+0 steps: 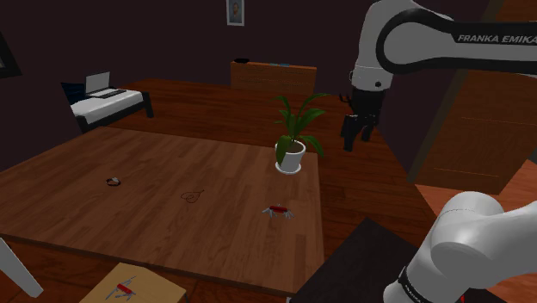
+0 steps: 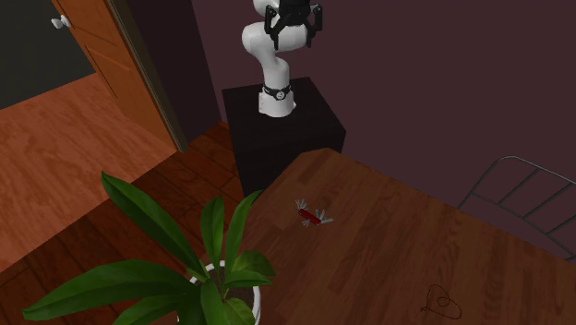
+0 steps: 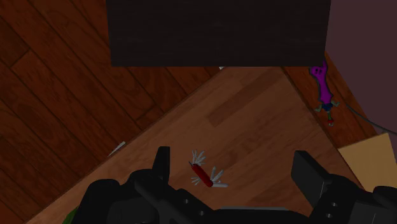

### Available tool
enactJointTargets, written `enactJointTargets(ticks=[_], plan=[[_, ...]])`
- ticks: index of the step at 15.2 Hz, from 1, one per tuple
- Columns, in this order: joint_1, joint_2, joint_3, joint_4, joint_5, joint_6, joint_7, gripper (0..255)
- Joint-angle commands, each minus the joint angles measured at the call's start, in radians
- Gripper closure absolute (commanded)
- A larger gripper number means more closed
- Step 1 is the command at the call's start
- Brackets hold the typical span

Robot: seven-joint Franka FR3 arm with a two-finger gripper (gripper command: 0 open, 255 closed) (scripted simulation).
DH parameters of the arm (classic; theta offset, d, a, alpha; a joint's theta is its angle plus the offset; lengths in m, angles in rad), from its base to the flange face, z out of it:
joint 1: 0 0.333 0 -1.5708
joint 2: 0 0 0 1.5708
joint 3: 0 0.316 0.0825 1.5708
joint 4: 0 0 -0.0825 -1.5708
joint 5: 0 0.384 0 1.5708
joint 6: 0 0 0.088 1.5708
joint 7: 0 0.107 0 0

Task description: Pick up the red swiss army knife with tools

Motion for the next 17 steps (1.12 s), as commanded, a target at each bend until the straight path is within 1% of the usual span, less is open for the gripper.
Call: enactJointTargets(ticks=[1,5,9,13,17], plan=[[0.0,0.0,0.0,0.0,0.0,0.0,0.0,0],[0.003,0.07,0.009,-0.077,-0.016,0.147,0.007,0],[0.005,0.167,0.017,-0.131,-0.035,0.297,0.018,0],[0.003,0.288,0.026,-0.162,-0.059,0.448,0.033,0],[-0.004,0.431,0.036,-0.167,-0.09,0.594,0.055,0]])
